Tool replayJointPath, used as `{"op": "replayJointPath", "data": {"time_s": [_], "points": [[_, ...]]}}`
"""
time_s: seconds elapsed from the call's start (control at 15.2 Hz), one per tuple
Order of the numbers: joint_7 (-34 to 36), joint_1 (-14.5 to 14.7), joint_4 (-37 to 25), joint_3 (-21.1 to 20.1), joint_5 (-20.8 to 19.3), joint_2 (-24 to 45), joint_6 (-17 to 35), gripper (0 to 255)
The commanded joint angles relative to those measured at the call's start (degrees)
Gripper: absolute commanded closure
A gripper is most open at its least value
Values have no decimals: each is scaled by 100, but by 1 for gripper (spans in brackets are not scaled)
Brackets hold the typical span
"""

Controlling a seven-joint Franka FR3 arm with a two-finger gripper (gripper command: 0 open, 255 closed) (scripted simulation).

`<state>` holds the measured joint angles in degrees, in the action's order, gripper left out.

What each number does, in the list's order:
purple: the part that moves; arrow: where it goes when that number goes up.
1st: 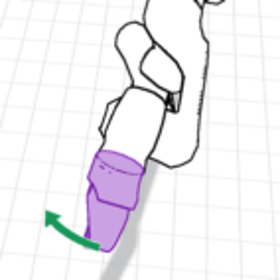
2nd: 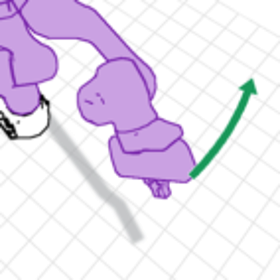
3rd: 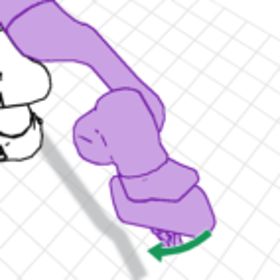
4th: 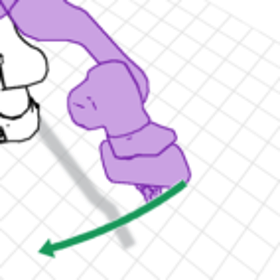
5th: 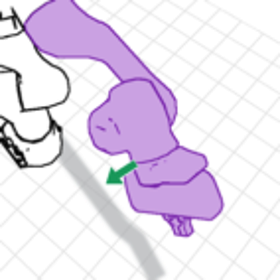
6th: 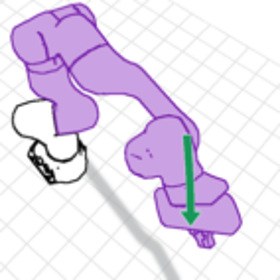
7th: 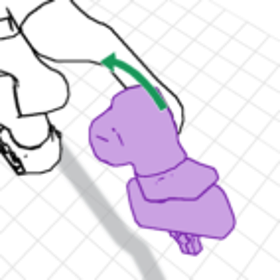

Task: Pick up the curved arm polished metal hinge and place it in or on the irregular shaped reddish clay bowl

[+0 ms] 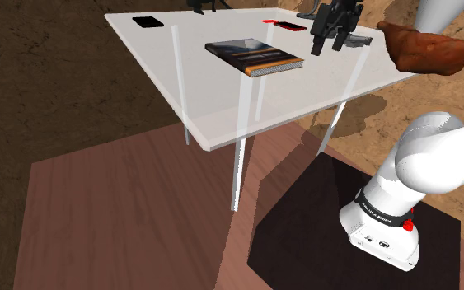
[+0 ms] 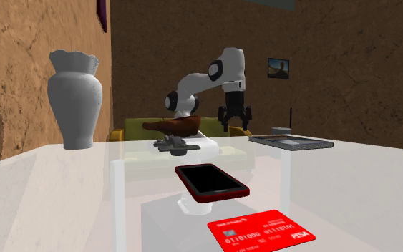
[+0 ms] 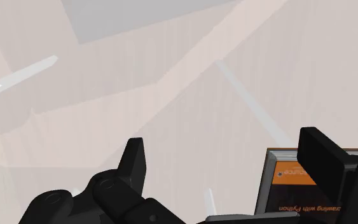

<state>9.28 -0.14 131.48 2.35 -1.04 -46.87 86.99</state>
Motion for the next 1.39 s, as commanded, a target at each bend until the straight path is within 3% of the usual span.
{"op": "replayJointPath", "data": {"time_s": [0.0,0.73,1.32], "points": [[0,0,0,0,0,0,0,0],[-1342,-329,-971,1339,-701,1045,156,0],[-2523,-406,-2302,2470,-764,2364,237,0]]}}
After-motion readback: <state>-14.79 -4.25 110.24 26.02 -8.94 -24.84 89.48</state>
